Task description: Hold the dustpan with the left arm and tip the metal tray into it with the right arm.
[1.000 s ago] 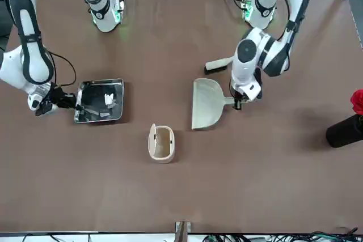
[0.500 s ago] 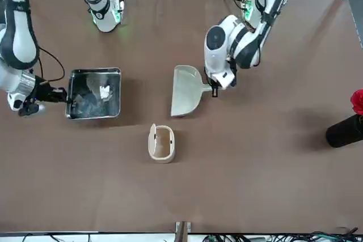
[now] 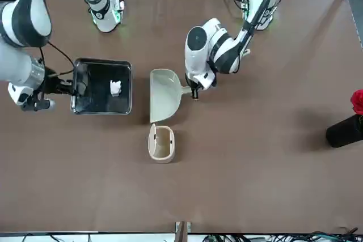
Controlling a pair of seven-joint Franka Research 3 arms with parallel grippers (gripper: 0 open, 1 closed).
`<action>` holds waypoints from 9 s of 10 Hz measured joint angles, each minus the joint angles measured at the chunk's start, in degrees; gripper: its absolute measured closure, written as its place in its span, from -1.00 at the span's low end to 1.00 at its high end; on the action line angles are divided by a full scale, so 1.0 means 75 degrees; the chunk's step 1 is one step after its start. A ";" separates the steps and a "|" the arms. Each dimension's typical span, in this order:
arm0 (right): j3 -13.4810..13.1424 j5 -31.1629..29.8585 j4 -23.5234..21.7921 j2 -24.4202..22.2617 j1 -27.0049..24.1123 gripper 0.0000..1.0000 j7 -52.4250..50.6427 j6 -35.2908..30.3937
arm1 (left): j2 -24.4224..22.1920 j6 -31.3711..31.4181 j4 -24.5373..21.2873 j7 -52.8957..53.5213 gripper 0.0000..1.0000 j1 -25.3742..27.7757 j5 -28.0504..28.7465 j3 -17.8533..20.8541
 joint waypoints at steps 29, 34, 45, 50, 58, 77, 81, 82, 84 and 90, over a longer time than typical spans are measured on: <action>0.4607 -0.8666 0.3511 0.2371 0.2242 0.90 0.4535 -0.3530 | 0.0509 -0.0067 0.0742 -0.0101 0.36 -0.0173 0.0000 0.0052; 0.4497 -0.6579 0.4118 0.2236 0.0939 0.90 0.3590 -0.3019 | 0.0349 -0.0471 0.0717 -0.0057 0.36 -0.0167 0.0000 0.0042; -0.0694 -0.0767 0.2575 0.0401 0.0704 0.90 0.1414 -0.1910 | -0.1780 -0.0807 -0.1409 0.2747 0.36 0.1955 -0.0062 -0.0062; -0.2185 -0.0145 0.0759 0.0232 0.0692 0.90 -0.0241 -0.0775 | -0.1901 -0.0843 -0.0477 0.3396 0.36 0.2811 -0.0079 -0.0009; -0.2505 0.1457 -0.2242 0.1302 -0.0443 0.90 -0.4211 0.3478 | 0.0518 -0.0778 0.2820 0.3214 0.36 0.2201 0.0954 0.0416; -0.2456 0.2219 -0.1862 0.1073 -0.0451 -1.00 -0.5313 0.3499 | 0.0888 0.0875 0.3386 0.1998 0.36 -0.2268 0.1662 0.4849; -0.1762 0.0335 -0.0865 -0.0211 -0.0329 -1.00 -0.3227 0.1671 | 0.0893 0.1007 0.3388 0.1998 0.36 -0.2413 0.2445 0.4849; -0.1545 0.0027 -0.0544 -0.0475 -0.0314 -1.00 -0.3012 0.1292 | 0.0896 0.1008 0.3388 0.1997 0.36 -0.2463 0.2532 0.4849; -0.1265 -0.0475 0.0057 -0.0947 -0.0306 -1.00 -0.2862 0.0472 | 0.0899 0.1020 0.3388 0.1997 0.36 -0.2562 0.2581 0.4850; -0.0527 -0.0906 0.1249 -0.0997 -0.0329 -1.00 -0.1226 -0.1302 | 0.1056 0.1055 0.3386 0.1212 0.36 -0.2715 0.3811 0.4849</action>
